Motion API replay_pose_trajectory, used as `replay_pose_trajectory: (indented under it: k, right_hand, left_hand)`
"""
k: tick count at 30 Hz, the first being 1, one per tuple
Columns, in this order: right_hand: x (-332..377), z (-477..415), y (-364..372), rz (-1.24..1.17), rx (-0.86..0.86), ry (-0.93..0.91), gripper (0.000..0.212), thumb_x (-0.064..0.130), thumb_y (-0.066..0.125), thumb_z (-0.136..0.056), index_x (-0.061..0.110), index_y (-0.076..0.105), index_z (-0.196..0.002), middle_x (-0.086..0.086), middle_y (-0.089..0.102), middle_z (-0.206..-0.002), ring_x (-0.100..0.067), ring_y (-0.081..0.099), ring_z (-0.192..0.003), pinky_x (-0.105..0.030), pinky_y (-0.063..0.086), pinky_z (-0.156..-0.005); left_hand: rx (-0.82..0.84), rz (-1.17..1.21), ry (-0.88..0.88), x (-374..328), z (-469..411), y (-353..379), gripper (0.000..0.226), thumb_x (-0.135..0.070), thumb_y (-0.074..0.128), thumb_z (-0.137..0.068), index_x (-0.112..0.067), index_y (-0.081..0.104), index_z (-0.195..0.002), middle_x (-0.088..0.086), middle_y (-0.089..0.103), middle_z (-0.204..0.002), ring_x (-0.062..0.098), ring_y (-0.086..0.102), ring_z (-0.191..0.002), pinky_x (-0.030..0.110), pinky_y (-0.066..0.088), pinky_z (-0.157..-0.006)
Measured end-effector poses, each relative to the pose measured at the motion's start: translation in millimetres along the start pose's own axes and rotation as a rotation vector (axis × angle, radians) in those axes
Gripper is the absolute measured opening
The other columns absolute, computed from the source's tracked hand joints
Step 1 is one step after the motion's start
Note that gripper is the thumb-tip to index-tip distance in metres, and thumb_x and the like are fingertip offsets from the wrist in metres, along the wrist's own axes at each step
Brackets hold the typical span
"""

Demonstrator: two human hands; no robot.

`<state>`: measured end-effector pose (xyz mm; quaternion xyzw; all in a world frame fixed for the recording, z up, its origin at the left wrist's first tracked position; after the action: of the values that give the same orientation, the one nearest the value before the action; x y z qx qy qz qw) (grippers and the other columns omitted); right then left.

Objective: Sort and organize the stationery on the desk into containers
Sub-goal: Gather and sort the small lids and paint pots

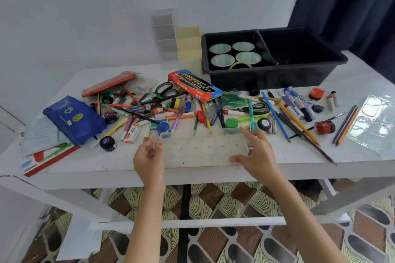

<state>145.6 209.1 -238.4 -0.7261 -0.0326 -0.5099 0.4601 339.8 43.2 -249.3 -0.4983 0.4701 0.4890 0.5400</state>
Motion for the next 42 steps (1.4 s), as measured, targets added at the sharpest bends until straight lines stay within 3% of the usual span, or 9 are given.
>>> replay_pose_trajectory:
  k: [9,12,16,19,23,28,33,36,42]
  right_hand:
    - [1.5,0.3,-3.8,0.035,0.038,0.034,0.091,0.029,0.082,-0.068,0.023,0.033,-0.145,0.0,0.041,-0.134,-0.016,0.044,-0.109,-0.036,0.045,-0.096]
    - [13.0,4.8,-7.3,0.272,0.101,0.007,0.091,0.048,0.074,-0.072,0.025,0.027,-0.147,-0.002,0.034,-0.142,-0.025,0.028,-0.129,-0.039,0.029,-0.107]
    - [32.9,1.9,-18.6,0.502,0.073,0.005,0.086,0.077,0.051,-0.07,0.03,0.033,-0.14,-0.005,0.034,-0.135,-0.028,0.024,-0.128,-0.041,0.029,-0.106]
    - [39.5,-19.2,-19.4,0.388,-0.131,0.061,0.057,0.057,0.046,-0.089,0.021,0.045,-0.133,-0.011,0.046,-0.129,-0.031,0.033,-0.122,-0.041,0.03,-0.101]
    - [37.4,-48.6,3.0,0.392,-0.017,0.162,0.051,0.043,0.051,-0.092,0.018,0.043,-0.136,-0.013,0.048,-0.132,-0.032,0.04,-0.122,-0.042,0.038,-0.096]
    - [35.2,-56.7,7.2,0.225,-0.145,0.182,0.034,0.028,0.058,-0.091,0.009,0.057,-0.118,-0.011,0.063,-0.106,-0.024,0.055,-0.088,-0.031,0.043,-0.069]
    - [39.0,-44.4,-18.4,-0.149,-0.354,0.145,0.03,0.024,0.07,-0.083,0.014,0.058,-0.108,0.002,0.059,-0.091,-0.012,0.054,-0.075,-0.02,0.042,-0.061]
    - [37.7,-38.9,-24.4,-0.391,-0.234,0.207,0.042,0.019,0.073,-0.078,0.026,0.056,-0.116,0.0,0.058,-0.095,-0.015,0.061,-0.082,-0.028,0.054,-0.068]
    - [35.8,-21.9,-11.0,-0.055,-0.191,-0.019,0.029,0.015,0.074,-0.075,0.027,0.066,-0.1,0.002,0.049,-0.1,-0.008,0.05,-0.084,-0.012,0.038,-0.07]
  left_hand:
    - [0.083,-0.175,0.019,-9.5,-25.1,8.2,0.015,-0.022,0.059,-0.087,-0.009,0.061,-0.092,-0.005,0.056,-0.08,0.012,0.051,-0.079,0.02,0.038,-0.061]
    - [0.138,-0.25,0.09,-6.8,-29.9,3.3,0.012,-0.028,0.063,-0.086,-0.017,0.063,-0.091,-0.006,0.059,-0.081,0.009,0.053,-0.076,0.019,0.041,-0.061]
    - [0.113,-0.291,0.153,-4.7,-27.8,-0.7,0.012,-0.03,0.063,-0.087,-0.018,0.064,-0.086,-0.01,0.058,-0.075,0.003,0.052,-0.07,0.017,0.038,-0.058]
    - [0.087,-0.337,0.192,-6.4,-25.5,1.4,0.012,-0.032,0.061,-0.088,-0.021,0.065,-0.086,-0.014,0.058,-0.073,0.0,0.051,-0.069,0.019,0.036,-0.055]
    - [0.087,-0.359,0.213,-5.2,-25.2,1.0,0.01,-0.032,0.059,-0.089,-0.023,0.064,-0.086,-0.018,0.055,-0.073,-0.004,0.048,-0.069,0.017,0.033,-0.054]
    - [0.111,-0.375,0.22,-5.3,-28.1,0.3,0.011,-0.033,0.059,-0.09,-0.023,0.062,-0.085,-0.017,0.054,-0.073,-0.004,0.048,-0.069,0.018,0.033,-0.054]
    - [0.178,-0.342,0.127,-1.5,-42.3,0.5,0.013,-0.032,0.062,-0.086,-0.02,0.065,-0.081,-0.006,0.06,-0.074,0.011,0.053,-0.071,0.023,0.039,-0.058]
    - [0.226,-0.359,0.13,-2.0,-47.9,0.1,0.015,-0.033,0.062,-0.085,-0.019,0.065,-0.079,-0.002,0.06,-0.072,0.013,0.053,-0.068,0.024,0.039,-0.056]
    - [0.167,-0.41,0.218,-3.8,-36.7,0.0,0.016,-0.034,0.058,-0.089,-0.019,0.063,-0.083,-0.01,0.055,-0.068,0.005,0.048,-0.063,0.022,0.032,-0.052]
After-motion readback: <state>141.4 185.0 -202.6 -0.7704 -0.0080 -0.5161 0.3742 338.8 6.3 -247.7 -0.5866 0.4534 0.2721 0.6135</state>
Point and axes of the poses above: each hand's wrist, its own z-axis away from the middle knuckle, its own y-axis out of the palm, x = y × z, the point moved 3 cm from there along -z, towards the middle knuckle
